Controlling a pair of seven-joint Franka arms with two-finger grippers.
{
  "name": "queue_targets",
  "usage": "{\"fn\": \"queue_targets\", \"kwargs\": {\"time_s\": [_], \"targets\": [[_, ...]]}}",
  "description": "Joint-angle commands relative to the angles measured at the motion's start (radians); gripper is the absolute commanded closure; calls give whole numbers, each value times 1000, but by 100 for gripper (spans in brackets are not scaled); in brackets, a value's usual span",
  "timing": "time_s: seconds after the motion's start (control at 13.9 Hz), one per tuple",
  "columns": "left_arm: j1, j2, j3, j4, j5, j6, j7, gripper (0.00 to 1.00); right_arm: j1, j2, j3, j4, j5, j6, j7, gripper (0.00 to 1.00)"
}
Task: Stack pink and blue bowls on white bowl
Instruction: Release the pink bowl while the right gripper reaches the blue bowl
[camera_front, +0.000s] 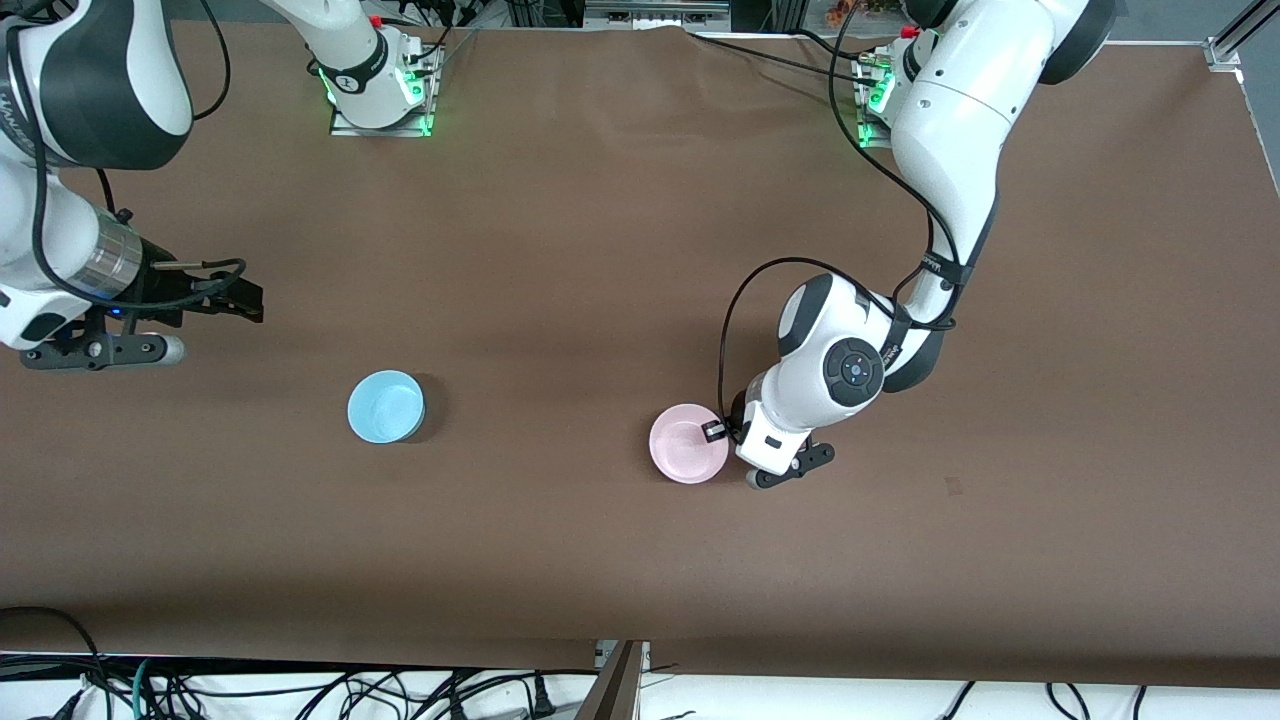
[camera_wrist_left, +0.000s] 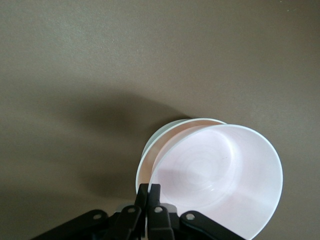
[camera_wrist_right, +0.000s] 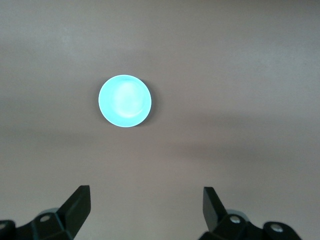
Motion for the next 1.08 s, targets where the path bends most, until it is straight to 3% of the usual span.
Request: {"fn": "queue_targets", "kwargs": {"time_s": [0.0,0.57,0.72,0.86,1.01], "targets": [[2,9,-7,19,33,1,-17,100,12,28,2,16,4,-19,-9,1],[2,21,-7,14,32,1,-22,100,31,166,2,-48,41,201,-4,1],[6,19,-7,14,24,1,-23,72,31,182,3,-131,41,350,-6,1],[14,9,-5,19,19,-2,-25,1,29,221,3,-191,44,485,-12,1],[29,-25,-2,23,22,-19,-22,0,26,291,3,-193,49,559,-15,1]]}}
